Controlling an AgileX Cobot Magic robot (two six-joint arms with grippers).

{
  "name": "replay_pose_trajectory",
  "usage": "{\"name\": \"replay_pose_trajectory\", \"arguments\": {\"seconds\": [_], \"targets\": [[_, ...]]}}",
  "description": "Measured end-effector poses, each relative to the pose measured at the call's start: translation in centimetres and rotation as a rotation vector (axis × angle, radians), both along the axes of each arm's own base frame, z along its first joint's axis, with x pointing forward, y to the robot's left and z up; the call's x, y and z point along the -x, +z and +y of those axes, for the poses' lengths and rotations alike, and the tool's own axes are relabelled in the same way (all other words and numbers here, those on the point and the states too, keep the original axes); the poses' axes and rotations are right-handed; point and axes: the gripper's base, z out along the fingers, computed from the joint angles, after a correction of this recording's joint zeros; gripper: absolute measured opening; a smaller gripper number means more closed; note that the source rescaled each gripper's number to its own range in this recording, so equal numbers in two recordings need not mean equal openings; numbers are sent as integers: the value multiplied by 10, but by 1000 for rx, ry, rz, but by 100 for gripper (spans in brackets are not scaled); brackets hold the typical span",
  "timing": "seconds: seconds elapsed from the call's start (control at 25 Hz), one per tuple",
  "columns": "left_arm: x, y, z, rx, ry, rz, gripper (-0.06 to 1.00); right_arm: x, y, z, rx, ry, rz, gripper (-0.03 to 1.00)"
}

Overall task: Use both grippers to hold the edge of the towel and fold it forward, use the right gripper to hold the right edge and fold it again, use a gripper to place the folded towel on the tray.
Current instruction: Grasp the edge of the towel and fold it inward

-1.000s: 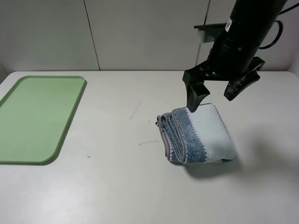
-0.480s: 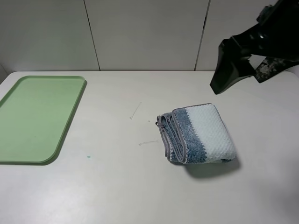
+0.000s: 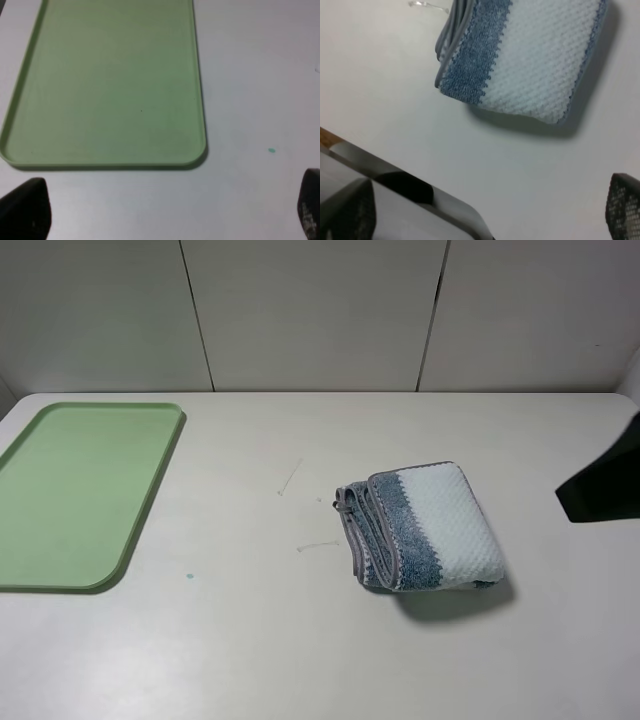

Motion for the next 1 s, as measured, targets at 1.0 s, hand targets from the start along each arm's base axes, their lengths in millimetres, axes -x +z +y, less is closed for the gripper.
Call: {"name": "replay_pose_trajectory", "arguments": {"seconds": [1.0], "targets": [[0, 0, 0, 0, 0, 0, 99, 114, -63, -78, -51, -461, -648, 100]]}}
